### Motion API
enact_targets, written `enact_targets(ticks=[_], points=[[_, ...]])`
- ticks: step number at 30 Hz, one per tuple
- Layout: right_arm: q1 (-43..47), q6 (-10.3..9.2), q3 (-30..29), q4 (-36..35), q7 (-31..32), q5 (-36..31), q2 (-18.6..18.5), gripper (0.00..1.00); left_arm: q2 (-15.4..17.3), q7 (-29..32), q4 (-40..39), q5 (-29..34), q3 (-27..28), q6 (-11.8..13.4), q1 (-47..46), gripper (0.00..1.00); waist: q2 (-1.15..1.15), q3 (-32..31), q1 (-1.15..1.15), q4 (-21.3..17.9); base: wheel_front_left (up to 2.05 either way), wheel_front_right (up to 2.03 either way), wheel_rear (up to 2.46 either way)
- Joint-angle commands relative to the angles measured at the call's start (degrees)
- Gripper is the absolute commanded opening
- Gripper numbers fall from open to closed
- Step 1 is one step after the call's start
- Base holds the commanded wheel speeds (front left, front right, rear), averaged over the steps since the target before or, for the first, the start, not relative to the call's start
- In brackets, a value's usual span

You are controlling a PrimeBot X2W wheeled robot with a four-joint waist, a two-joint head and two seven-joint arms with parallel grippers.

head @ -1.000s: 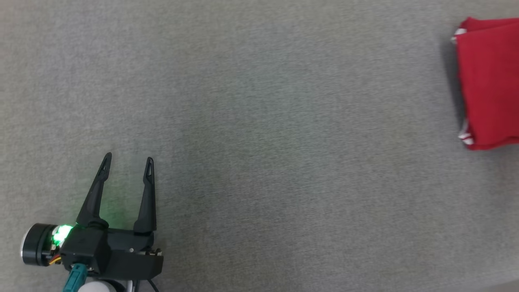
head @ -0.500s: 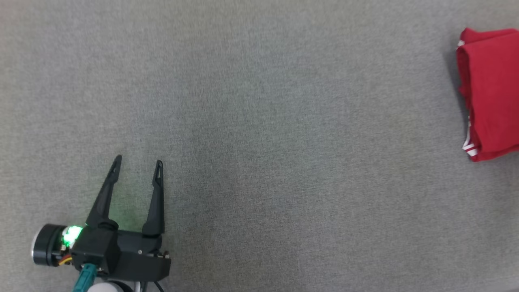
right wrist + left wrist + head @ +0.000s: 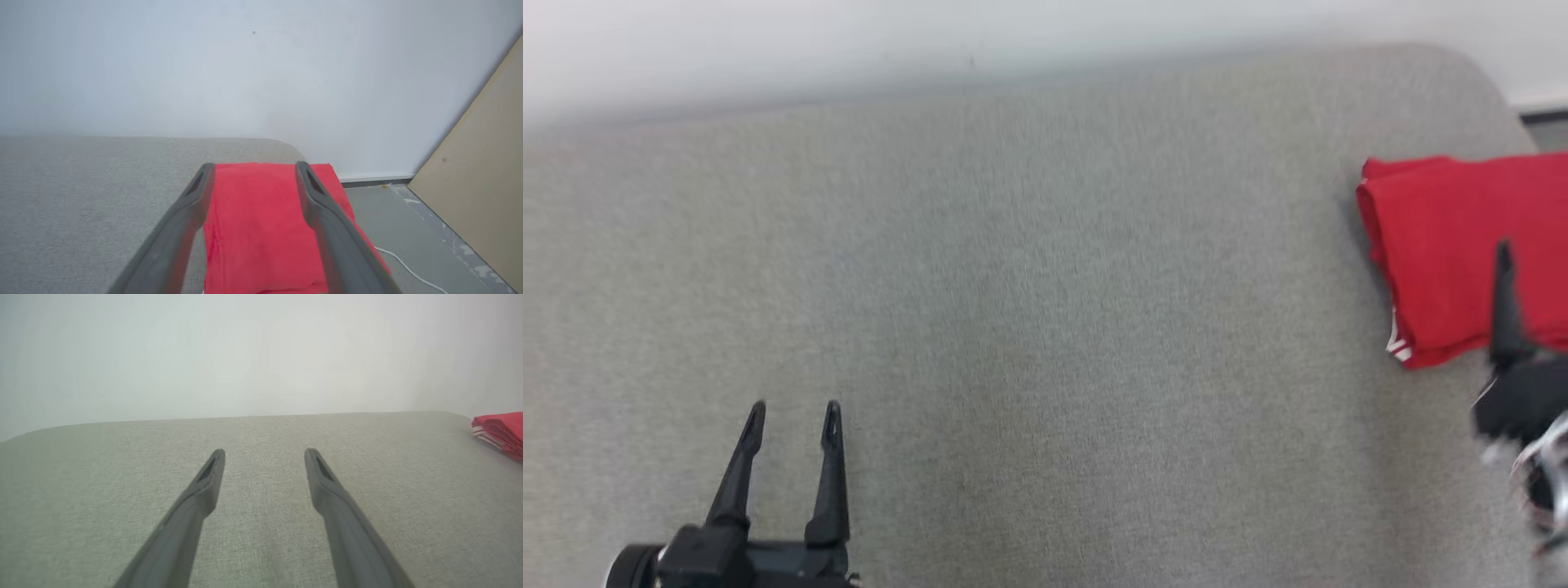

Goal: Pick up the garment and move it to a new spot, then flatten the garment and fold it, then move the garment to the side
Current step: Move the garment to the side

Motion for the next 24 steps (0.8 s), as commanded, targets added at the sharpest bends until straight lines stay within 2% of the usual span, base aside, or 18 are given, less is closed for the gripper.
enact_targets(ticks=[1, 5, 11, 15, 24], points=[[4.1, -0.08, 0.3, -2.4, -1.5, 0.5, 3.7, 1.0, -0.4, -0.2, 0.0, -1.2, 0.9, 0.2, 2.0, 1.0, 0.0, -6.3, 0.01, 1.7, 0.0, 0.0, 0.0], [10.3, -0.05, 3.1, -5.4, -4.6, 1.3, 9.4, 1.0, -0.8, -0.2, 1.5, -3.1, 3.2, 1.0, 3.7, 1.0, 0.0, -8.4, 0.01, 2.5, 0.0, 0.0, 0.0], [15.3, -0.05, 5.0, -5.2, -6.7, 0.4, 13.9, 1.0, -0.9, -0.2, 2.6, -3.0, 4.1, 1.2, 5.4, 1.0, 0.0, -10.7, 0.01, 3.4, 0.0, 0.0, 0.0], [17.9, -0.04, 8.5, -3.5, -7.9, -0.7, 15.3, 1.0, -1.0, -0.2, 4.5, -2.3, 4.4, 2.1, 7.4, 1.0, 0.0, -12.6, 0.01, 3.5, 0.0, 0.0, 0.0], [18.6, -0.05, 14.6, 0.9, -10.9, -1.9, 15.9, 1.0, -1.1, -0.2, 5.9, -3.5, 5.9, 4.5, 9.1, 1.0, 0.0, -13.8, 0.01, 3.4, 0.0, 0.0, 0.0]])
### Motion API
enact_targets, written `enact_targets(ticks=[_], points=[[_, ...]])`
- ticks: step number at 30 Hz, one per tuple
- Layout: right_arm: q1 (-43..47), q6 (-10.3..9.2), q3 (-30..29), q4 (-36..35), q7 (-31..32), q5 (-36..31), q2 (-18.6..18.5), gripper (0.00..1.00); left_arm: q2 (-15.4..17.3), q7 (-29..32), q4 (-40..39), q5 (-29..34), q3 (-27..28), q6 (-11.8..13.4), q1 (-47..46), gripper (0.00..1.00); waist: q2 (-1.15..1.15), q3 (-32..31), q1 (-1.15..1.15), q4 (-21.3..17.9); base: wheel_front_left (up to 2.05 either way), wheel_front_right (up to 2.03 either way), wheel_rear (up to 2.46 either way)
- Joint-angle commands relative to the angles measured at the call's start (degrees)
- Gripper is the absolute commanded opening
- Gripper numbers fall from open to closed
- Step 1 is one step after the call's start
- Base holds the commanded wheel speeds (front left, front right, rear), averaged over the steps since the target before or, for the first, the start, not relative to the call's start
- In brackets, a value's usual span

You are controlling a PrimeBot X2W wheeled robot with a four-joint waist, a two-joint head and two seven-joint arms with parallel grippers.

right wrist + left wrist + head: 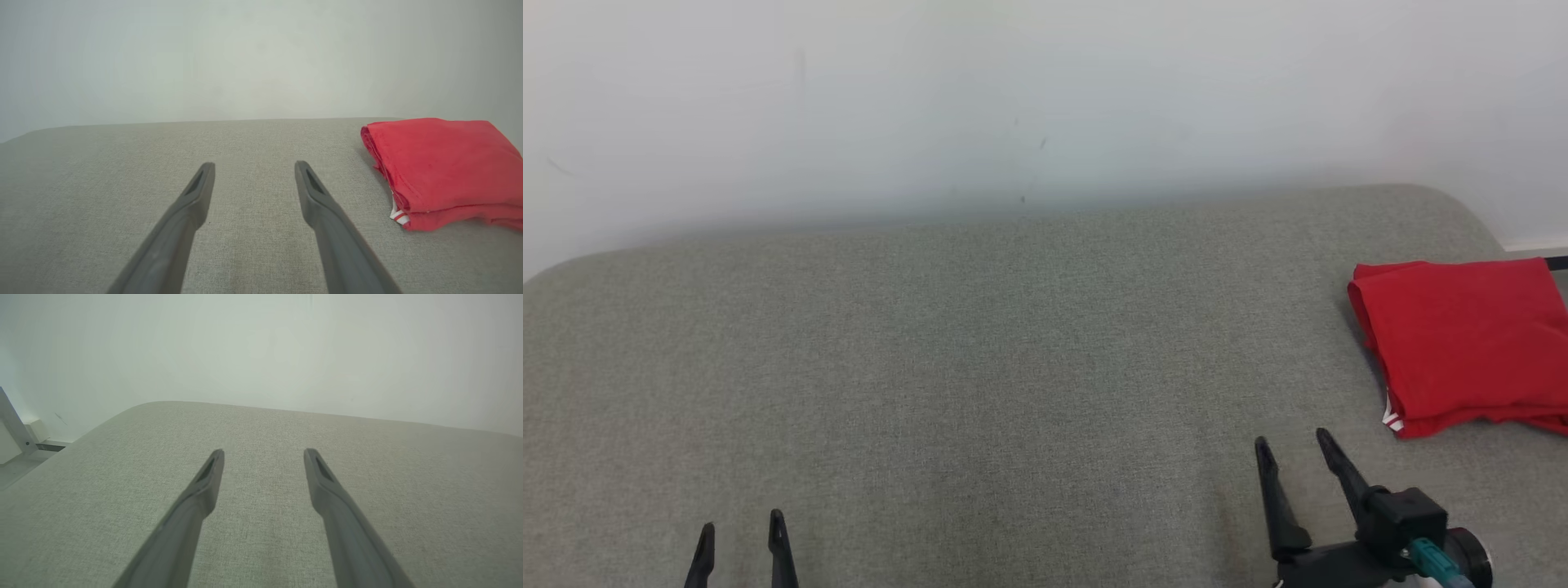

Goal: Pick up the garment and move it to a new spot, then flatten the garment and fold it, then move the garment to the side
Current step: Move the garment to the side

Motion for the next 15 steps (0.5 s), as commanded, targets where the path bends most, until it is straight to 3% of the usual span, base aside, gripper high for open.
enact_targets(ticks=[1, 15], points=[[0.4, -0.02, 0.2, 0.3, -0.6, -0.2, 0.1, 1.0, 0.0, -0.1, 0.2, 0.0, 0.2, 0.2, 0.7, 1.0, 0.01, 0.0, 0.01, 0.0, 0.0, 0.0, 0.0], [-0.3, -0.02, 1.1, 2.6, -2.3, 0.2, 0.4, 1.0, -0.1, -0.1, 0.4, -0.6, 0.8, 0.6, 0.7, 1.0, 0.01, 0.3, 0.01, -0.3, 0.0, 0.0, 0.0]])
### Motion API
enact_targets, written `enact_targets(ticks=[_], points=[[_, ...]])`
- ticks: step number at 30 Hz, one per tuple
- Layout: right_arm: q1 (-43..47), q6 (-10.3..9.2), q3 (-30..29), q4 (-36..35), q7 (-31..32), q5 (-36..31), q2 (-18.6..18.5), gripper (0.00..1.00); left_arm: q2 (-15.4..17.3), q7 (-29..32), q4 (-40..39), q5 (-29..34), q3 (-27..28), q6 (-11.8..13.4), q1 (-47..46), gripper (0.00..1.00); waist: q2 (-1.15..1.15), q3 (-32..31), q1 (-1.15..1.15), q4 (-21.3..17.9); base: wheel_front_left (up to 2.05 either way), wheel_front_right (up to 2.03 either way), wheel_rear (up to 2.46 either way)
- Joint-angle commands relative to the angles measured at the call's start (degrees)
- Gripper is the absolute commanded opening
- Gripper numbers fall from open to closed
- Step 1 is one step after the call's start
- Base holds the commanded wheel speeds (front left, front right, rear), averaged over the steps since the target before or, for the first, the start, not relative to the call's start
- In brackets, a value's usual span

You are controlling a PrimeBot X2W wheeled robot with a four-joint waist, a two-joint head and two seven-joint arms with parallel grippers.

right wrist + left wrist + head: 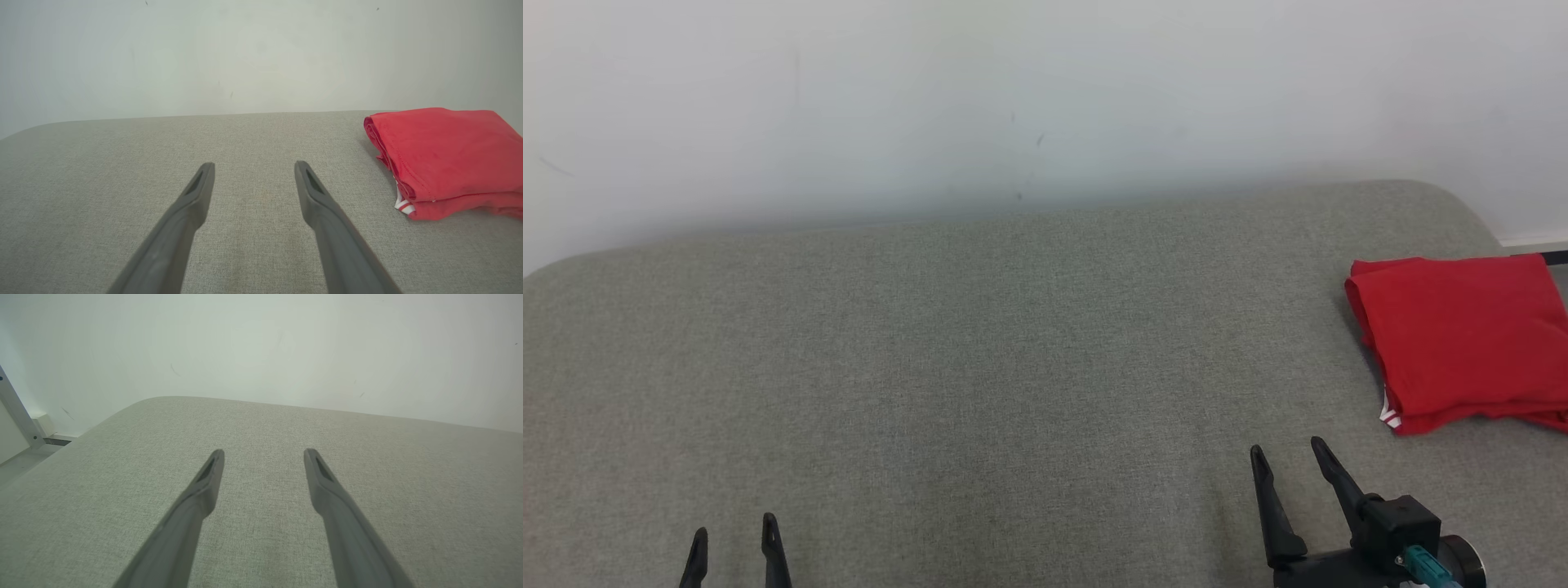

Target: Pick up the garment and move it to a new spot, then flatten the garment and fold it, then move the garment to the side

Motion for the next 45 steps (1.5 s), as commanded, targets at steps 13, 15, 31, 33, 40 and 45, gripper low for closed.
enact_targets(ticks=[13, 15, 31, 33, 40, 45], points=[[-0.5, -0.02, 0.2, 1.1, 0.0, 1.0, 0.2, 1.0, -0.1, -0.1, 0.8, -0.7, -0.4, -0.3, 0.1, 1.0, 0.0, 0.1, 0.0, -0.3, 0.0, 0.0, 0.0], [-0.6, -0.02, 0.1, 1.1, 0.1, 0.9, 0.2, 1.0, -0.1, -0.1, 0.9, -0.6, -0.4, -0.3, 0.0, 1.0, 0.0, 0.1, 0.0, -0.2, 0.0, 0.0, 0.0], [-0.9, 0.0, -1.1, 3.2, 2.5, 15.0, 0.1, 0.0, -0.1, 3.8, 3.3, -13.4, 0.2, -1.3, -2.2, 0.0, 0.0, 0.2, 0.0, 0.1, 0.0, 0.0, 0.0], [-1.0, 0.0, -1.2, 3.1, 2.8, 17.2, 0.1, 0.0, -0.1, 4.2, 3.3, -15.4, 0.2, -1.5, -2.5, 0.0, 0.0, 0.2, 0.0, 0.2, 0.0, 0.0, 0.0], [-1.6, 0.0, -1.7, 3.2, 3.9, 24.5, 0.1, 0.0, -0.1, 5.9, 3.3, -22.1, 0.3, -2.0, -3.4, 0.0, 0.0, 0.2, 0.0, 0.4, 0.0, 0.0, 0.0], [-2.0, 0.0, -2.0, 3.2, 4.7, 29.4, 0.1, 0.0, -0.1, 7.1, 3.4, -26.6, 0.5, -2.4, -4.1, 0.0, 0.0, 0.2, 0.0, 0.5, 0.0, 0.0, 0.0]])
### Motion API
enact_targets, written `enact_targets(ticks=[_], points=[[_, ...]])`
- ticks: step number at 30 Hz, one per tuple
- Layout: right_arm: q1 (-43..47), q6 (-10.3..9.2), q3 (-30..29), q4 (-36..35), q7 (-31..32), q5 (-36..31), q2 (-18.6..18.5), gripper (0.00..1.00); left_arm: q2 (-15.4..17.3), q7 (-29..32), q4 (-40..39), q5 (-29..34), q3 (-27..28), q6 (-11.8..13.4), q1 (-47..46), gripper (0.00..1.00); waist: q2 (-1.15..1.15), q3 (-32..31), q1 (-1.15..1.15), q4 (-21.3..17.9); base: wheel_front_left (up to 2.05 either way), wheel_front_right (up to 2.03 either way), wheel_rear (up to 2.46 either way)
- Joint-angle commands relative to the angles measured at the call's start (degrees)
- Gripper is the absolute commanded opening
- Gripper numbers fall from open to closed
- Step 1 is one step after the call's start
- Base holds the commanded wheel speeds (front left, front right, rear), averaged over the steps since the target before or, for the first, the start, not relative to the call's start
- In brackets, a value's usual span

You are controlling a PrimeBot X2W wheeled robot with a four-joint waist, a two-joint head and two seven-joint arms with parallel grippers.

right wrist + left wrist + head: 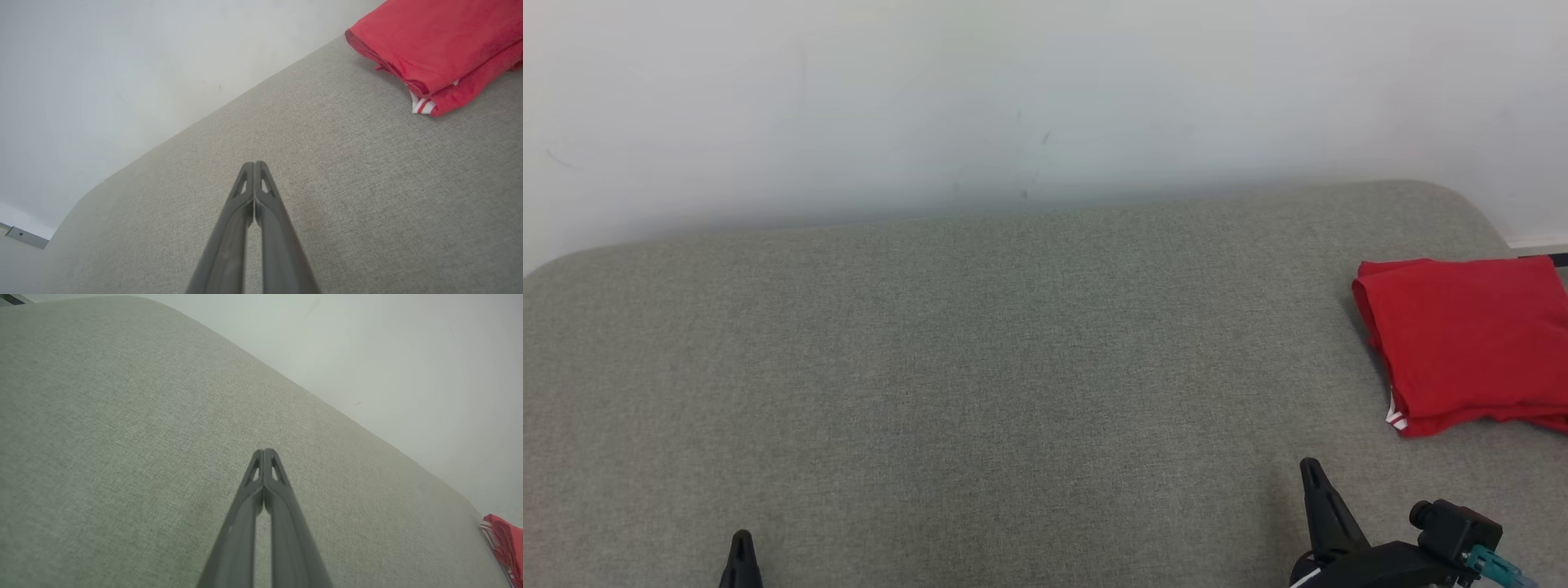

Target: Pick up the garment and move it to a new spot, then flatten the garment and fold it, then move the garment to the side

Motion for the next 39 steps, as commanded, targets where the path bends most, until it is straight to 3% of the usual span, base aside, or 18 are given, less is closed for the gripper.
enact_targets(ticks=[1, 39], points=[[-1.5, 0.0, -0.3, -0.8, 0.3, 2.9, 0.0, 0.0, 0.2, 0.6, -0.6, -2.6, 0.3, -0.4, -1.5, 0.0, 0.0, 0.0, 0.0, 0.1, 0.0, 0.0, 0.0], [-3.8, 0.02, -2.3, -0.3, 4.9, 31.8, 0.1, 0.0, 0.2, 7.6, 0.3, -28.9, 1.2, -2.6, -5.6, 0.0, 0.0, 0.1, 0.0, 1.1, 0.0, 0.0, 0.0]])
